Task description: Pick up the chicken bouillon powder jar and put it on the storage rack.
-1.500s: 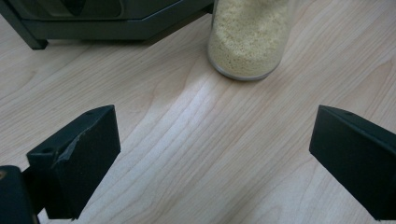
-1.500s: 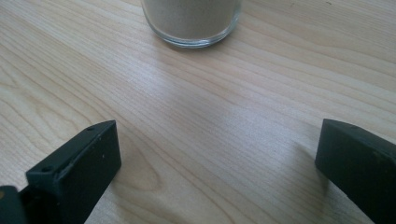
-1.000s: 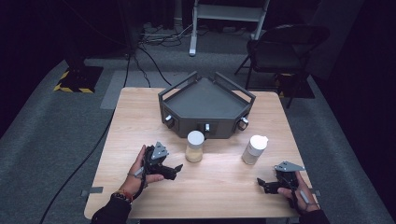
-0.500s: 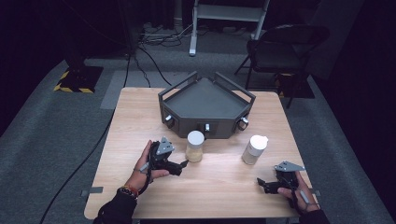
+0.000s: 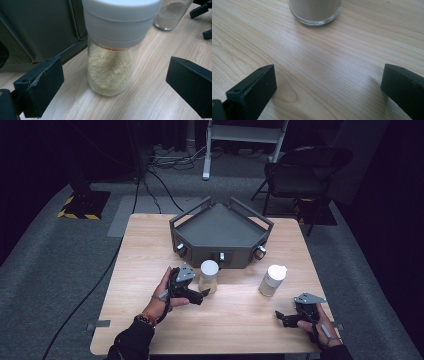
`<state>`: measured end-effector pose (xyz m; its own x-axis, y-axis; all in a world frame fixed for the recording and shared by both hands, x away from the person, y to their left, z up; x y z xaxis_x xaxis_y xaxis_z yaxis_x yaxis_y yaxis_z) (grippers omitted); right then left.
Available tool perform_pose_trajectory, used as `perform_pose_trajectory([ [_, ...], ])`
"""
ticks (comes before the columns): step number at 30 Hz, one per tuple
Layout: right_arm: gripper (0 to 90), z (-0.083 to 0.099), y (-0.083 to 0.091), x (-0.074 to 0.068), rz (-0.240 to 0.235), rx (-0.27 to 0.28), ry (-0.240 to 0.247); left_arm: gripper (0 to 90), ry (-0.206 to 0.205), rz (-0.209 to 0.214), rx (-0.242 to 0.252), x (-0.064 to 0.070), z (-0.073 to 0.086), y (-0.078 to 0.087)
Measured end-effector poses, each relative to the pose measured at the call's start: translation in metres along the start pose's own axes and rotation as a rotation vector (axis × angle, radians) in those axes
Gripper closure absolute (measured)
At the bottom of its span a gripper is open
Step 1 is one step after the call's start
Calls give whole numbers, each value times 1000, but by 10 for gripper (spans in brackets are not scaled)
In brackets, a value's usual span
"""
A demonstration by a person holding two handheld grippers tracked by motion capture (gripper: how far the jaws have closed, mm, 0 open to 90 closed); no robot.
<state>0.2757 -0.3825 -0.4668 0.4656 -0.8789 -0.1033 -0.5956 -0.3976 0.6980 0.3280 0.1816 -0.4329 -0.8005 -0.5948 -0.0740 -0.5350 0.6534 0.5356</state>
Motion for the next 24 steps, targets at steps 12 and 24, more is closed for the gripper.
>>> perform_pose_trajectory([
  [12, 0, 0, 0, 0, -1, 0, 1, 7, 23, 18, 18, -3, -6, -19],
  [24, 0, 0, 0, 0, -1, 0, 1, 31, 48, 19, 42, -2, -6, -34],
])
Point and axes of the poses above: each handheld gripper's, and its own axes: y roughly backward along the jaws, z roughly out of its underside, x roughly to its right, the point moved 2 cm from there along -y, roughly forward along the jaws, and after that the axes turned 9 degrees about -y, right-handed, at the moved point
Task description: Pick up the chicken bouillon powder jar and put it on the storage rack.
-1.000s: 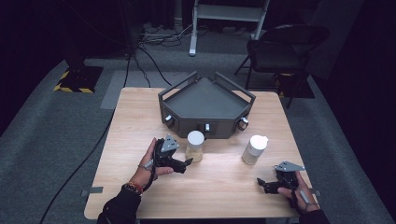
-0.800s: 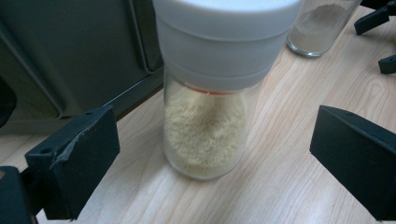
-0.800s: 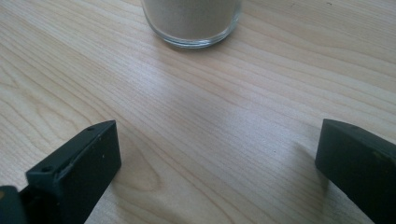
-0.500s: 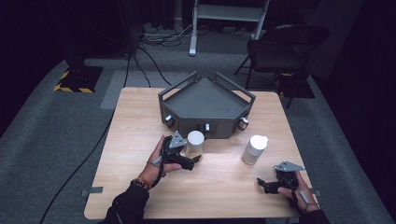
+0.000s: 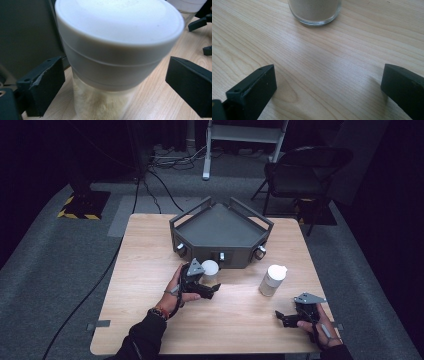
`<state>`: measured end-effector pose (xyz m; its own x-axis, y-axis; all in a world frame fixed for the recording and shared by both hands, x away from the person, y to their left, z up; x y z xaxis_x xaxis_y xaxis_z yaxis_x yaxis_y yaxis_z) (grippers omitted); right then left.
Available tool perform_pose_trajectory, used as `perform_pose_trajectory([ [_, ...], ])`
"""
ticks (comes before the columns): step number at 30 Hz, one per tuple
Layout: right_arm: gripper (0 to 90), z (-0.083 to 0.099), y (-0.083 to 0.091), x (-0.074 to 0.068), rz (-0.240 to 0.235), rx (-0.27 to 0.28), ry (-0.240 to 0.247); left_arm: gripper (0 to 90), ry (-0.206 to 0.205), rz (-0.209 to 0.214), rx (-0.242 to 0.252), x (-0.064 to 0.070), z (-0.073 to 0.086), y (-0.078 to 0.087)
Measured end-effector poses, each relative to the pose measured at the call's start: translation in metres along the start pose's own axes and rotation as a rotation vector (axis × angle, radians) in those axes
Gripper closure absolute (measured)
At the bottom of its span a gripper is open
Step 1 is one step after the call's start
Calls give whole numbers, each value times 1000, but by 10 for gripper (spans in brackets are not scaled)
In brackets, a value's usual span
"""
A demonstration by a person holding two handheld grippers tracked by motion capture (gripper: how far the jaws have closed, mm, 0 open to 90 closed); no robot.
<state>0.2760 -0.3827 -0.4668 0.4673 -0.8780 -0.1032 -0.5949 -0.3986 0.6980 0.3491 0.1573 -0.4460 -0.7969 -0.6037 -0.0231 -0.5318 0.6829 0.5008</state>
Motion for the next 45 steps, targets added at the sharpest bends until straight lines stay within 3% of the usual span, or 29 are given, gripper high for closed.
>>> perform_pose_trajectory([
  [7, 0, 0, 0, 0, 0, 0, 0, 296, 27, -19, 26, -3, 6, 0],
  [10, 0, 0, 0, 0, -1, 0, 0, 318, -6, -40, 15, 1, 3, 0],
  [17, 0, 0, 0, 0, -1, 0, 1, 327, -20, -85, 9, 10, 0, 0],
  [25, 0, 0, 0, 0, -1, 0, 1, 331, -25, -68, 30, 11, -9, 9],
  [30, 0, 0, 0, 0, -1, 0, 1, 333, -44, -86, 12, 18, -22, 15],
  [38, 0, 0, 0, 0, -1, 0, 1, 335, -22, -114, 16, 24, -40, 26],
  [45, 0, 0, 0, 0, -1, 0, 1, 336, -2, -126, 57, 23, -52, 32],
])
Point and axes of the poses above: each handheld gripper's, and its own axes: y roughly backward along the jaws, z roughly out of its underside, x roughly to its right, the point moved 2 cm from there along -y, roughly forward along the jaws, and after that the axes turned 9 degrees about -y, right-handed, at the moved point
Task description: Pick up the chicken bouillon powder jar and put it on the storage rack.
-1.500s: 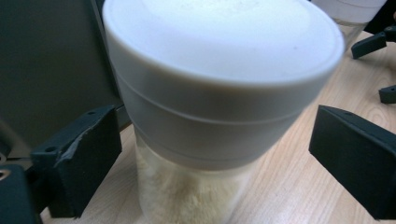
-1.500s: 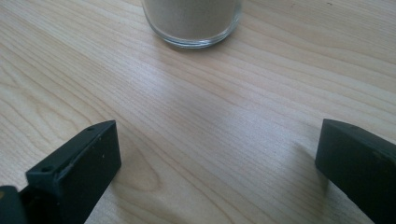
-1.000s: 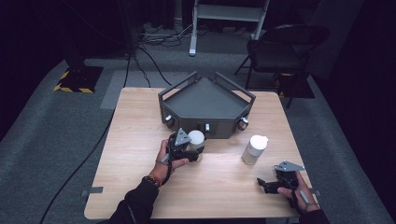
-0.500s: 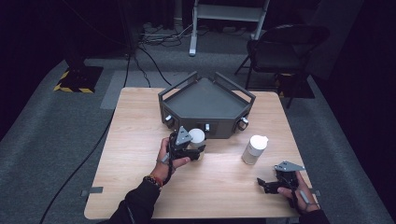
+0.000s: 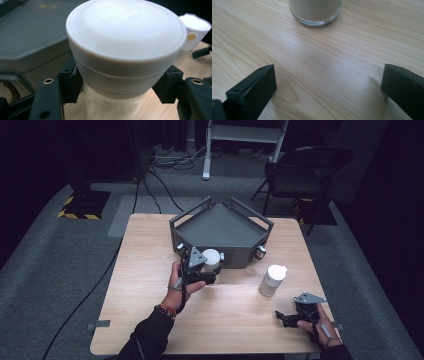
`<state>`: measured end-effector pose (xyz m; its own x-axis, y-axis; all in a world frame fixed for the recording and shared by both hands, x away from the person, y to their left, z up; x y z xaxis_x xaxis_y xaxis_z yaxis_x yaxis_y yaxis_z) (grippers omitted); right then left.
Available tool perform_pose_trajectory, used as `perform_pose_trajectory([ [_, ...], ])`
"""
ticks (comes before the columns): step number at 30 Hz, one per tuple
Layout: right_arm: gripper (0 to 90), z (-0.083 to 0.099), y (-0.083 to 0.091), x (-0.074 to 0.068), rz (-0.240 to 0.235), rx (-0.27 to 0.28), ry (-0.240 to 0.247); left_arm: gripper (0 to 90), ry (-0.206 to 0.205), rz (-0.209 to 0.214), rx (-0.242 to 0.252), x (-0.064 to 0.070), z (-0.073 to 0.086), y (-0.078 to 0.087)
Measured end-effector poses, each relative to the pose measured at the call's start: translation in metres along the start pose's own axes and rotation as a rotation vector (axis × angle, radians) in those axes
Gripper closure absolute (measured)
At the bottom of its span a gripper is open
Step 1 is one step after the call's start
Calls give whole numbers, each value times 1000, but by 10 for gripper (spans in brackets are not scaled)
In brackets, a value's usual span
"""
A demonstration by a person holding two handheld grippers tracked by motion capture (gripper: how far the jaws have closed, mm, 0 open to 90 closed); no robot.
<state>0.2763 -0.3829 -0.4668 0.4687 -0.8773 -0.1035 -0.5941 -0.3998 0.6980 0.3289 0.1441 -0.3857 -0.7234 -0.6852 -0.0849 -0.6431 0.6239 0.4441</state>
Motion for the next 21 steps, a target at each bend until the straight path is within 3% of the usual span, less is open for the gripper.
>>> perform_pose_trajectory([
  [17, 0, 0, 0, 0, 0, 0, 0, 338, -32, -23, 59, -6, -51, 15],
  [21, 0, 0, 0, 0, 0, 0, 0, 339, -18, -43, 83, -12, -57, 14],
])
Point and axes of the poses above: each handheld gripper's, and its own axes: y roughly backward along the jaws, z roughly out of its underside, x roughly to its right, the point moved 2 cm from there along -y, roughly forward along the jaws, and after that the axes turned 9 degrees about -y, right-handed, at the moved point
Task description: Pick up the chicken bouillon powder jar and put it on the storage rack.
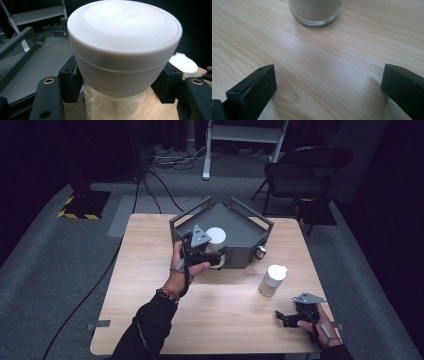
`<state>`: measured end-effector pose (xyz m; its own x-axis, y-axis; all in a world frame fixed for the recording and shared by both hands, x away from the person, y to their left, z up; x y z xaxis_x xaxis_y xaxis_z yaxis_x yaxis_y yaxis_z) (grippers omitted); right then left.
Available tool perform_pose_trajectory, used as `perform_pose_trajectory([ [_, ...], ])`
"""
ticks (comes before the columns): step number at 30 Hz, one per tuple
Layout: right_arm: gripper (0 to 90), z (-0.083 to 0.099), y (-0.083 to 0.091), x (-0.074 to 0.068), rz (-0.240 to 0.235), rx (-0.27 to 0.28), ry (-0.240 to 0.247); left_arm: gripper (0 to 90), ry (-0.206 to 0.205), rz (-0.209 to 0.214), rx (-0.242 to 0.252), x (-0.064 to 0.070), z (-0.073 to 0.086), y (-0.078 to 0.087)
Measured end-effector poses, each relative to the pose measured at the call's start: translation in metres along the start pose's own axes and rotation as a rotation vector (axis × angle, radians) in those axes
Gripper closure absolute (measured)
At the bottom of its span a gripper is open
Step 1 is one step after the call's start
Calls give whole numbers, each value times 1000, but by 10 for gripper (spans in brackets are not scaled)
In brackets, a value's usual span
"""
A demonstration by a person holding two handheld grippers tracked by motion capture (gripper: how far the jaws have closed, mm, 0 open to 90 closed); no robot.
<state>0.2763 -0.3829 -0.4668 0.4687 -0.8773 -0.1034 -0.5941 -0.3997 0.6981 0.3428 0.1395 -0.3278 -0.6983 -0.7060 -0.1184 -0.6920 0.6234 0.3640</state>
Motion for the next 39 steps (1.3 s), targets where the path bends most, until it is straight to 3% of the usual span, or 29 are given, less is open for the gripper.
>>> perform_pose_trajectory([
  [13, 0, 0, 0, 0, 0, 0, 0, 340, 18, -49, 16, -26, -16, -12],
  [20, 0, 0, 0, 0, 0, 0, 0, 341, 48, -70, 31, -37, -14, -22],
  [33, 0, 0, 0, 0, -1, 0, 0, 341, 38, -106, -11, -57, -20, -43],
  [39, 0, 0, 0, 0, -1, 1, 1, 341, 52, -119, -44, -65, -20, -55],
])
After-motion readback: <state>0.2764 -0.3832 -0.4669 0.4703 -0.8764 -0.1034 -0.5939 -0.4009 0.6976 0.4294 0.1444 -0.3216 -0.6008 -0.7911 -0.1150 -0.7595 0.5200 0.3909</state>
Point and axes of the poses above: each handheld gripper's, and its own axes: y roughly backward along the jaws, z roughly out of its underside, x roughly to its right, the point moved 2 cm from there along -y, roughly forward along the jaws, and after that the axes turned 9 degrees about -y, right-handed, at the moved point
